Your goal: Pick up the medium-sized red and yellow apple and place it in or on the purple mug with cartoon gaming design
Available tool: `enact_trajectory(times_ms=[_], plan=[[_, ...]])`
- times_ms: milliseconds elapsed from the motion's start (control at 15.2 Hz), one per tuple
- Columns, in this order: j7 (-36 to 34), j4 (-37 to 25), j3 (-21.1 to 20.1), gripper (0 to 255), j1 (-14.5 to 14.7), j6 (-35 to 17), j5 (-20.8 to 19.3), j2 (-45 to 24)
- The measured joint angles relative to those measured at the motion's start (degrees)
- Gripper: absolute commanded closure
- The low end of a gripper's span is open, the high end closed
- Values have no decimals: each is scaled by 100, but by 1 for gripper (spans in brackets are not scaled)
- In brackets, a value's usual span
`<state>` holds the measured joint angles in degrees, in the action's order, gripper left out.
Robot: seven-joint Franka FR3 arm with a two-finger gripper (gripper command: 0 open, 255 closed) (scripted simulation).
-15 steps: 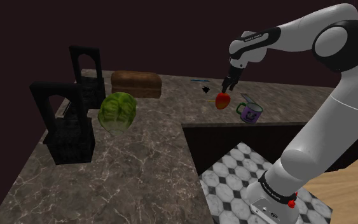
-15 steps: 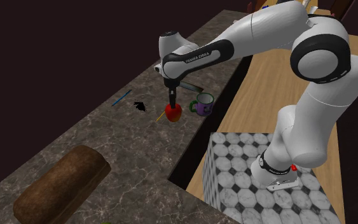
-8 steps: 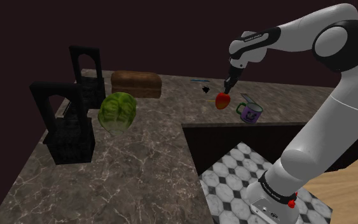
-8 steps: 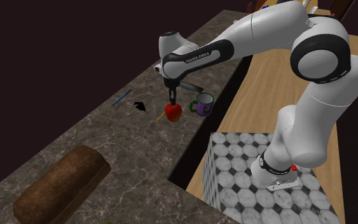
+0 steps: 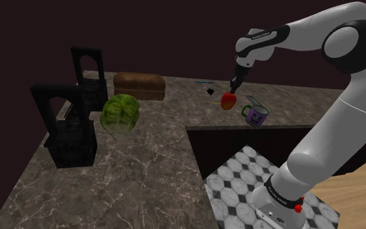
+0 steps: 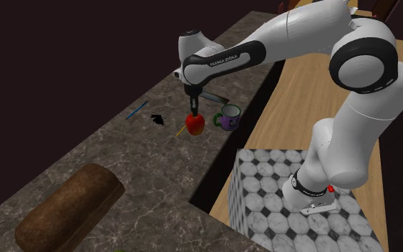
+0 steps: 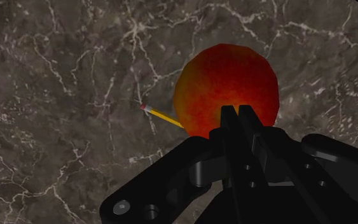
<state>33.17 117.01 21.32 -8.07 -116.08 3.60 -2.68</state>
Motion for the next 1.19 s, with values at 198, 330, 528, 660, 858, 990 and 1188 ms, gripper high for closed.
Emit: enact_trajectory(times_ms=[198, 330, 528, 660, 858, 990, 1188], plan=[[-46, -139, -5, 255, 10, 216, -40, 86], [-57, -269, -3, 255, 9, 379, -58, 123], [-83, -409, -3, 255, 10, 596, -94, 205], [-103, -536, -8, 255, 16, 743, -105, 227], [-120, -714, -9, 255, 17, 957, -122, 267], [-128, -839, -8, 255, 16, 1109, -136, 297], [-153, -1043, -15, 255, 23, 1339, -147, 325]])
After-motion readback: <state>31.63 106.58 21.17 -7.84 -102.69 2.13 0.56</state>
